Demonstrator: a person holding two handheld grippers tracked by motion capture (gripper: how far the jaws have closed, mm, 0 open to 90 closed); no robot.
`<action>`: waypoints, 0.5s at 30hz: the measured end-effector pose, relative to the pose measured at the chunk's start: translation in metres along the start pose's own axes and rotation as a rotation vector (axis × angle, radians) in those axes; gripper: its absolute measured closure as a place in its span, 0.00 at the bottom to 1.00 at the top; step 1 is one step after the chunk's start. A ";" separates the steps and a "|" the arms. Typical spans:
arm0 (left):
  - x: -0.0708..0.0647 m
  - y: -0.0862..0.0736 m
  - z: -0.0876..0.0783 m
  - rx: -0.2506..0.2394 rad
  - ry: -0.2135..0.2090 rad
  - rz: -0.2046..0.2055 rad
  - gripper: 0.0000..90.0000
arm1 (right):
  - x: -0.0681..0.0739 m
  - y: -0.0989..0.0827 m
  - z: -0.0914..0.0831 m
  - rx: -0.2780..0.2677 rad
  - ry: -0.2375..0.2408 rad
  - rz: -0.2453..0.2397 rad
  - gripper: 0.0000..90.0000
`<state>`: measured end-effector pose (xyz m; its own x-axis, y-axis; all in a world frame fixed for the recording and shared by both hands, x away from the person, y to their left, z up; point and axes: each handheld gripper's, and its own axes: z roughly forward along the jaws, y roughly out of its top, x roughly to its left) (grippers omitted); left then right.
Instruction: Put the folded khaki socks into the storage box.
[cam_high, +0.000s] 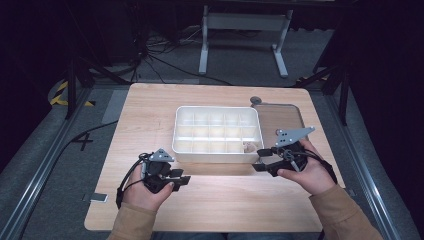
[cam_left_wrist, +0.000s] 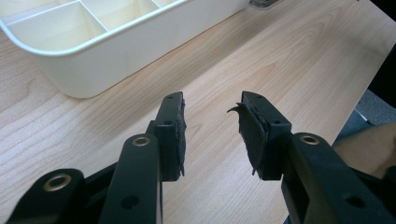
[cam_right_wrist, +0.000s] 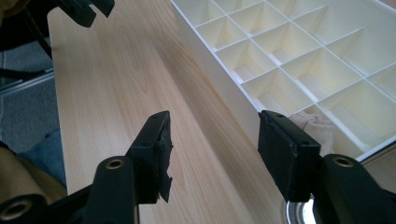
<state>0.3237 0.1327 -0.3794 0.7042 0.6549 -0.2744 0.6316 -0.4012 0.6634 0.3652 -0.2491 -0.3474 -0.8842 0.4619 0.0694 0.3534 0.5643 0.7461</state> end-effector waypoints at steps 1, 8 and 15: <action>0.001 0.000 0.000 -0.004 0.001 0.005 0.68 | 0.001 -0.003 0.000 -0.008 0.000 0.012 0.48; 0.000 0.000 0.002 0.000 -0.001 0.007 0.68 | 0.017 -0.021 0.001 -0.045 -0.011 0.024 0.42; 0.001 -0.001 0.004 0.040 -0.024 0.026 0.67 | 0.021 -0.041 0.005 -0.015 -0.026 0.056 0.34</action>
<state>0.3251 0.1314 -0.3829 0.7276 0.6287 -0.2745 0.6253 -0.4433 0.6423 0.3338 -0.2594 -0.3802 -0.8550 0.5101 0.0940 0.3970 0.5269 0.7515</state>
